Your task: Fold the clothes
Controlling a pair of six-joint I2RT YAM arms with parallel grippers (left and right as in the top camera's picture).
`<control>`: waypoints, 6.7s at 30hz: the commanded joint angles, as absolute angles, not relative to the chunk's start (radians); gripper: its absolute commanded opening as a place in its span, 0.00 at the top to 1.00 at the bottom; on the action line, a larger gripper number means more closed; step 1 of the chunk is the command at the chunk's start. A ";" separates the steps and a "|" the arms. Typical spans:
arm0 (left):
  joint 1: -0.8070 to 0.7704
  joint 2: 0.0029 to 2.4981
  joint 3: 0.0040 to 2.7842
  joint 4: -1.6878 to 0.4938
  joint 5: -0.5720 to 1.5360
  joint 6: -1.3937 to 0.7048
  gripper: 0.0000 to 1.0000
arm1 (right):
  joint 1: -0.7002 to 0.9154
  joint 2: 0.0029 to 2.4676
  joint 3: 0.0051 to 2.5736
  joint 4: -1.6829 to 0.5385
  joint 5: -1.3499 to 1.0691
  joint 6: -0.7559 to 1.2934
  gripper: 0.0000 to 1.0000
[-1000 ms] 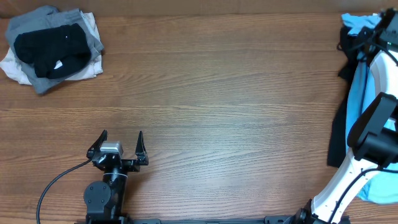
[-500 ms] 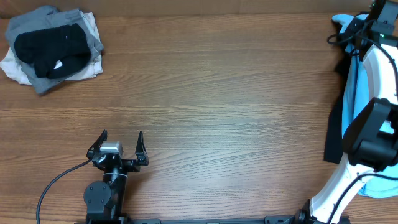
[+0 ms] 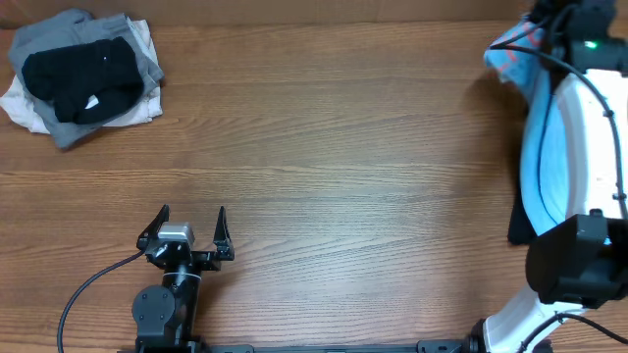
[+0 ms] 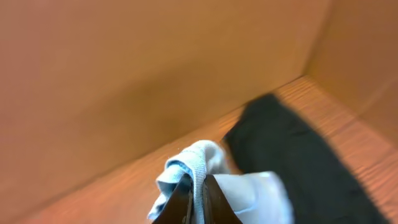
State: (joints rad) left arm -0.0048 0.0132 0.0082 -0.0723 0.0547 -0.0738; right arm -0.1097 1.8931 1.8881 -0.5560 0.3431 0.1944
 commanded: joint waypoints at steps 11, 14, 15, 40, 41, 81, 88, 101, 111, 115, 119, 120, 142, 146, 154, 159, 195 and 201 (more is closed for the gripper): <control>0.001 0.004 0.005 -0.074 0.048 -0.056 0.00 | 0.312 1.938 1.853 -0.571 -0.207 0.440 0.96; 0.001 0.004 0.005 -0.074 0.048 -0.056 0.00 | 0.414 1.995 1.853 -0.567 -0.335 0.479 0.96; 0.001 0.004 0.005 -0.074 0.048 -0.056 0.00 | 0.451 2.015 1.853 -0.562 -0.367 0.484 0.96; 0.001 0.004 0.005 -0.074 0.048 -0.056 0.00 | 0.532 1.995 2.048 -0.856 -0.068 0.442 0.14; 0.001 0.004 0.005 -0.074 0.048 -0.056 0.00 | 0.490 1.978 2.060 -0.907 -0.069 0.442 0.12; 0.001 0.004 0.005 -0.074 0.048 -0.056 0.00 | -0.028 1.926 1.314 -0.917 -0.113 0.495 0.33; 0.001 0.005 0.005 -0.074 0.048 -0.056 0.00 | -0.028 1.927 1.287 -0.862 -0.114 0.503 0.43; 0.001 0.004 0.005 -0.074 0.048 -0.056 0.00 | -0.028 1.929 1.250 -0.823 -0.113 0.503 0.43; 0.001 0.005 0.005 -0.074 0.048 -0.056 0.00 | -0.028 1.932 1.250 -0.797 -0.113 0.504 0.77; 0.001 0.005 0.005 -0.074 0.048 -0.056 0.00 | -0.028 1.932 1.250 -0.787 -0.097 0.529 0.96; 0.001 0.004 0.005 -0.074 0.048 -0.056 0.00 | -0.029 1.932 1.265 -0.764 -0.095 0.529 0.96; 0.001 0.004 0.005 -0.074 0.048 -0.056 0.00 | -0.029 1.932 1.278 -0.767 -0.094 0.528 0.96; 0.001 0.004 0.005 -0.074 0.048 -0.056 0.00 | -0.028 1.930 1.409 -0.832 -0.090 0.524 0.82; 0.001 0.004 0.005 -0.074 0.048 -0.056 0.00 | -0.028 1.930 1.409 -0.832 -0.083 0.524 0.81; 0.001 0.004 0.005 -0.074 0.048 -0.056 0.00 | -0.028 1.930 1.409 -0.829 -0.033 0.524 0.80; 0.001 0.004 0.005 -0.074 0.048 -0.056 0.00 | -0.028 1.930 1.409 -0.823 -0.027 0.524 0.87; 0.001 0.004 0.005 -0.074 0.048 -0.056 0.00 | -0.022 1.900 1.433 -0.427 -0.001 0.595 0.00; 0.001 0.004 0.005 -0.075 0.041 -0.048 0.00 | -0.024 1.885 1.434 -0.502 -0.014 0.607 0.00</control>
State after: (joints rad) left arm -0.0048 0.0132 0.0082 -0.0723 0.0544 -0.0738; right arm -0.0193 1.9179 1.4082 -0.4866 -0.0208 0.5999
